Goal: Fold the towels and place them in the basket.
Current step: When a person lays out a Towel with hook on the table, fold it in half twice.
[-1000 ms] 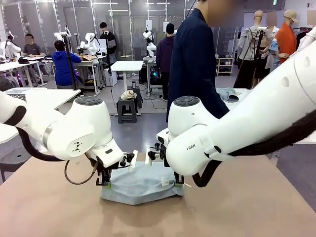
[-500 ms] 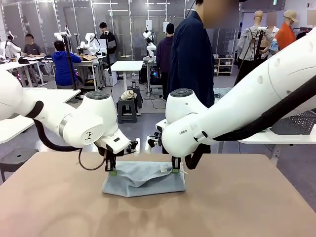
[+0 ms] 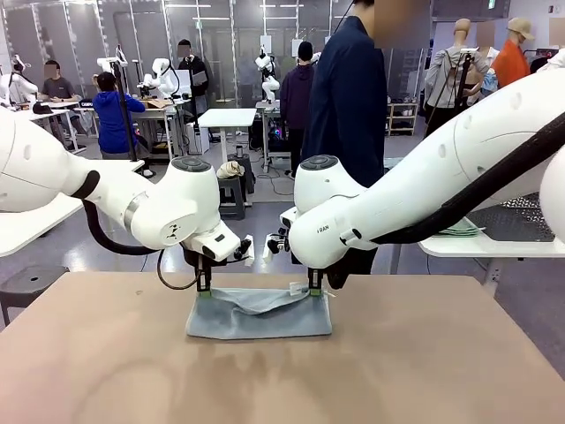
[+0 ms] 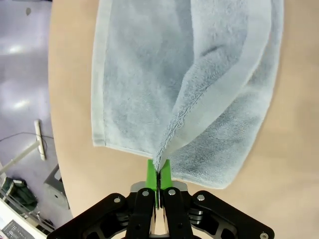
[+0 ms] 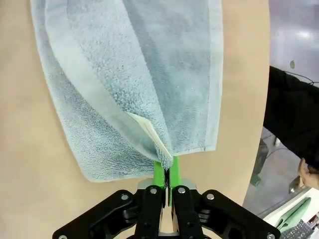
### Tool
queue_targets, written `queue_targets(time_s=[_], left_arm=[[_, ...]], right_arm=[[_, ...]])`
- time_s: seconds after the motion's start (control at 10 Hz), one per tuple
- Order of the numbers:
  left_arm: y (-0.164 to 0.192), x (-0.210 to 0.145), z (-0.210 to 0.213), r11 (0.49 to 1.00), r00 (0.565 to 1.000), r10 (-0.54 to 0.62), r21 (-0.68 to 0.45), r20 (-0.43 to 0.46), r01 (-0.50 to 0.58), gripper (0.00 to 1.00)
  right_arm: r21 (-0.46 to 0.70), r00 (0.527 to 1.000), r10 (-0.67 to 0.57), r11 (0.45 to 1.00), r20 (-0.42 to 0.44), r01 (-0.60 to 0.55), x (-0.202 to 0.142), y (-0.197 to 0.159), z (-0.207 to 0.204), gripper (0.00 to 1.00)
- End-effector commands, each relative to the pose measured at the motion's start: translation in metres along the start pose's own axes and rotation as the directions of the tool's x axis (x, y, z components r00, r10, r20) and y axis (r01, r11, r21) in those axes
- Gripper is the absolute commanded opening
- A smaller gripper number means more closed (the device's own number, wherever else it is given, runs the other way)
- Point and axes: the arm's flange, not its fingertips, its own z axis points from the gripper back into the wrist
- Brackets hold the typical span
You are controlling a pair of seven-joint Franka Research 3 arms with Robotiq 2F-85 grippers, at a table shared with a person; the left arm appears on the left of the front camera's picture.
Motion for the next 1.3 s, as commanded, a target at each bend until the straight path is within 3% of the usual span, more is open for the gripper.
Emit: queue_targets(time_s=[0.0, 0.4, 0.5, 0.6, 0.7, 0.8, 0.9, 1.0, 1.1, 1.2], left_arm=[[0.009, -0.002, -0.009, 0.999, 0.997, 0.05, 0.004, -0.05, -0.05, 0.03], [0.01, -0.011, -0.021, 0.998, 0.999, 0.041, 0.036, 0.007, -0.041, 0.03], [0.01, -0.011, -0.023, 0.998, 0.999, 0.044, 0.044, 0.018, -0.045, 0.18], [0.011, -0.012, -0.023, 0.997, 0.998, 0.049, 0.061, 0.027, -0.051, 0.23], [0.011, -0.013, -0.021, 0.995, 0.998, 0.052, 0.084, 0.033, -0.055, 0.37], [0.011, -0.013, -0.021, 0.991, 0.998, 0.06, 0.114, 0.037, -0.064, 0.42], [0.011, -0.014, -0.02, 0.986, 0.997, 0.06, 0.156, 0.046, -0.066, 0.56], [0.01, -0.016, -0.019, 0.976, 0.996, 0.069, 0.203, 0.059, -0.08, 0.6], [0.009, -0.019, -0.016, 0.966, 0.992, 0.094, 0.234, 0.08, -0.111, 0.74], [0.008, -0.024, -0.009, 0.953, 0.988, 0.121, 0.266, 0.1, -0.143, 0.79]], right_arm=[[-0.002, 0.998, -0.058, 0.998, -0.032, 0.058, 0.0, -0.008, -0.009, 0.04], [-0.01, 0.997, -0.076, 0.997, -0.02, 0.076, -0.005, -0.009, -0.02, 0.04], [-0.017, 0.997, -0.075, 0.997, -0.011, 0.075, -0.004, -0.009, -0.022, 0.14], [-0.043, 0.997, -0.072, 0.996, 0.005, 0.072, -0.004, -0.008, -0.022, 0.24], [-0.071, 0.997, -0.076, 0.994, 0.022, 0.077, -0.004, -0.008, -0.02, 0.34], [-0.113, 0.996, -0.079, 0.99, 0.04, 0.083, -0.004, -0.008, -0.018, 0.44], [-0.161, 0.995, -0.078, 0.983, 0.066, 0.087, -0.004, -0.008, -0.015, 0.54], [-0.21, 0.992, -0.084, 0.972, 0.089, 0.101, -0.005, -0.007, -0.013, 0.64], [-0.242, 0.99, -0.096, 0.963, 0.107, 0.12, -0.006, -0.005, -0.012, 0.74], [-0.262, 0.986, -0.117, 0.954, 0.116, 0.144, -0.01, -0.002, -0.008, 0.82]])
